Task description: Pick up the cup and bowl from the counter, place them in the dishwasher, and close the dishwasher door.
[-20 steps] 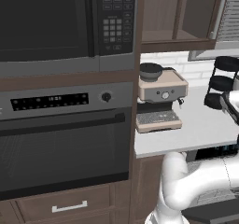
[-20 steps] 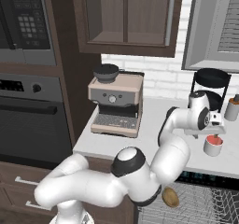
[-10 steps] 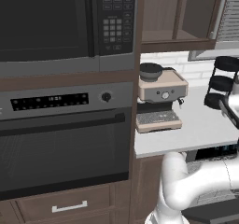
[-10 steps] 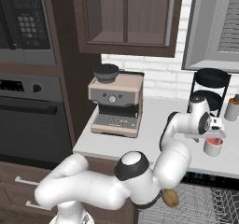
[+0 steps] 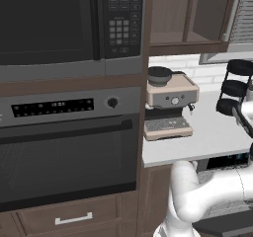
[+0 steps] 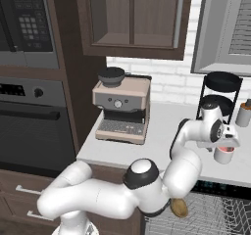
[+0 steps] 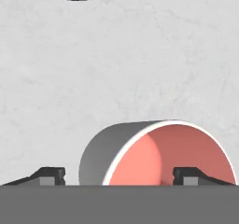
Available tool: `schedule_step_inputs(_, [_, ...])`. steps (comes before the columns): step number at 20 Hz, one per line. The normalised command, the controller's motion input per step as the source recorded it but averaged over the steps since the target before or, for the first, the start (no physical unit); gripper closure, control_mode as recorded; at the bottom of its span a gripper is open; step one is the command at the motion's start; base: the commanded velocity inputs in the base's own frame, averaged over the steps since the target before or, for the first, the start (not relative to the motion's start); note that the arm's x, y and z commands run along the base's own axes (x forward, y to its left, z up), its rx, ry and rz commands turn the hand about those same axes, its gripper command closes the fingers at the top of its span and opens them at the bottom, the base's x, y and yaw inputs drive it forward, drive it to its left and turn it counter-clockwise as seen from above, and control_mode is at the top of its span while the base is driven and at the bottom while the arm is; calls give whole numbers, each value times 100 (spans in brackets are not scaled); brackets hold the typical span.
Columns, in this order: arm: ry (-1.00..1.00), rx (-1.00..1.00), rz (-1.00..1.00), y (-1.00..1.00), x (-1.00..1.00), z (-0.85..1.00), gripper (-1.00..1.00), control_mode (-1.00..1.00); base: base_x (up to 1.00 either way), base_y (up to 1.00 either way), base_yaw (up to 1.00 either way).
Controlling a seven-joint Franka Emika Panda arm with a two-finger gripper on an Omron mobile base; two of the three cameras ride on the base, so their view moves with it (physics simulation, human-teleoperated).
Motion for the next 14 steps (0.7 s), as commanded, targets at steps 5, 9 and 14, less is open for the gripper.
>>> schedule_step_inputs(5, [7,0,0,0,0,-16,100,-100,0,0,0])
schedule_step_inputs(9, [8,0,0,1,-1,-17,100,-100,0,0,0])
schedule_step_inputs(14, [1,3,0,2,-39,-6,100,-100,0,0,0])
